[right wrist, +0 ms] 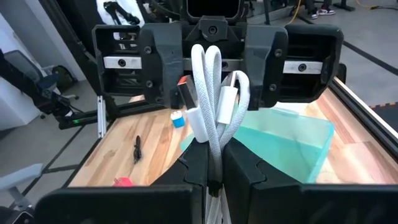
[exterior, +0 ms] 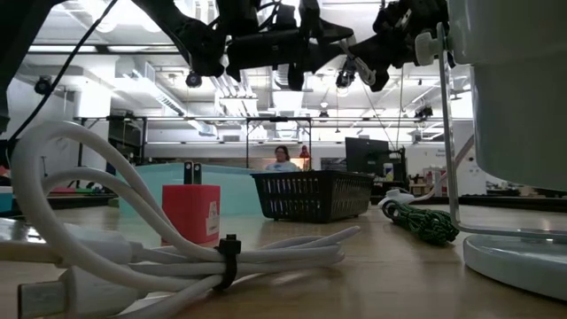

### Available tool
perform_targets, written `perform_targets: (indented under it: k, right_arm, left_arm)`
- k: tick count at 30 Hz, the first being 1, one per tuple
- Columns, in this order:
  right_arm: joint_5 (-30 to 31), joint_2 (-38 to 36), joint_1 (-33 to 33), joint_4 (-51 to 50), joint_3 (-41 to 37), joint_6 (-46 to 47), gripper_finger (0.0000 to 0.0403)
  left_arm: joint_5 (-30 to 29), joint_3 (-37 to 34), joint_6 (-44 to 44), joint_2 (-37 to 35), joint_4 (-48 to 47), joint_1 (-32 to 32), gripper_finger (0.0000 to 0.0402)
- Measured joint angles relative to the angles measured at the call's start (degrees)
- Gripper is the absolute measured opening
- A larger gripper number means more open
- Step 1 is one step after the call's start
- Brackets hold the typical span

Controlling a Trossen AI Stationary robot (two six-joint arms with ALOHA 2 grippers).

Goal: Pick and place items into bin
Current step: Put the top white charger cable into the green bin

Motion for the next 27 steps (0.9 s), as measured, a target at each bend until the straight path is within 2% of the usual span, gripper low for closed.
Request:
perform_targets:
  k: [10,22,27]
  right_arm:
    - [-1.70,-0.02,0.07,-0.28,1.09,-0.52,0.0025]
    - [-1.22,-0.04,-0.07,-2.09,1.94,-0.87,0.0092]
    - [-1.33,-0.09,-0.07,-3.19,1.97,-1.19,0.0113]
  left_arm:
    - [0.67,-0.02,0.26,-0.12,0.69,0.19,0.0022]
    - [3.71,0.83,-0.09,-1.35,-0.85,2.48,0.0022]
    - [5.50,0.86,-0.11,-3.75,-4.76,3.45,0.0021]
